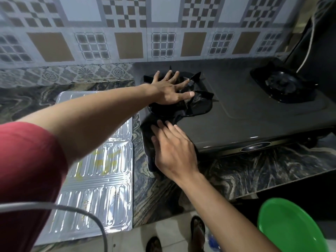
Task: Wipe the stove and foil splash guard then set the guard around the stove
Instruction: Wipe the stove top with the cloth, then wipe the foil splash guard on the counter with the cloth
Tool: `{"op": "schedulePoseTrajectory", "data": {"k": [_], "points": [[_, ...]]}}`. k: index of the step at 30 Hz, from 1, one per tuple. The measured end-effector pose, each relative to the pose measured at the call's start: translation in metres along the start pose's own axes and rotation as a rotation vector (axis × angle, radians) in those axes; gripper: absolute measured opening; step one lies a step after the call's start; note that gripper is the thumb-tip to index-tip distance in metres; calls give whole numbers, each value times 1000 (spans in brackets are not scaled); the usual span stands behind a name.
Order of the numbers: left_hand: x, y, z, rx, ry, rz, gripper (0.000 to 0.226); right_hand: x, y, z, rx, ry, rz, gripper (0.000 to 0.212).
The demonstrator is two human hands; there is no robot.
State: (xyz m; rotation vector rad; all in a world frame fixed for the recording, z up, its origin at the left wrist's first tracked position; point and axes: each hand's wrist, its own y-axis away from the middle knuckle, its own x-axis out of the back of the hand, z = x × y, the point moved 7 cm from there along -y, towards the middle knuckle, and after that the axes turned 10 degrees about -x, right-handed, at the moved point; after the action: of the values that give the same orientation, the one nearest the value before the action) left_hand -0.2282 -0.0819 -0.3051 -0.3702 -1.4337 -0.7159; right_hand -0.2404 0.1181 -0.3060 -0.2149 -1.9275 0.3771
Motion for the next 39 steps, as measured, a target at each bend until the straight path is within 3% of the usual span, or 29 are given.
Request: {"op": "schedulePoseTrajectory", "data": {"k": [4, 10, 13, 17, 22, 25, 28, 31, 36, 39], "points": [[1, -1, 1, -1, -6, -1, 90, -3, 14, -9, 232, -86, -80, 40], [18, 24, 3, -44, 63, 68, 85, 7, 46, -11, 535, -90, -427, 55], [35, 51, 1, -23, 126, 160, 79, 27, 47, 16, 279, -217, -601, 37], [64, 103, 15, -35, 193, 359, 62, 61, 17, 59, -65, -580, -568, 27], [70, 152, 46, 27, 649, 489, 54, 103, -20, 65, -167, -841, -459, 27], [67, 170, 73, 35, 999, 465, 47, 126, -39, 60, -231, -1035, -372, 23], [71, 191, 102, 36, 1146, 468, 51, 148, -45, 58, -284, -1204, -309, 20], [80, 206, 114, 22, 1174, 556, 54, 155, -46, 57, -354, -1374, -335, 19], [102, 223, 122, 94, 1090, 753, 14, 159, -39, 46, -403, -1590, -413, 25], [124, 236, 125, 168, 963, 839, 6, 162, -33, 39, -394, -1604, -482, 28]]}}
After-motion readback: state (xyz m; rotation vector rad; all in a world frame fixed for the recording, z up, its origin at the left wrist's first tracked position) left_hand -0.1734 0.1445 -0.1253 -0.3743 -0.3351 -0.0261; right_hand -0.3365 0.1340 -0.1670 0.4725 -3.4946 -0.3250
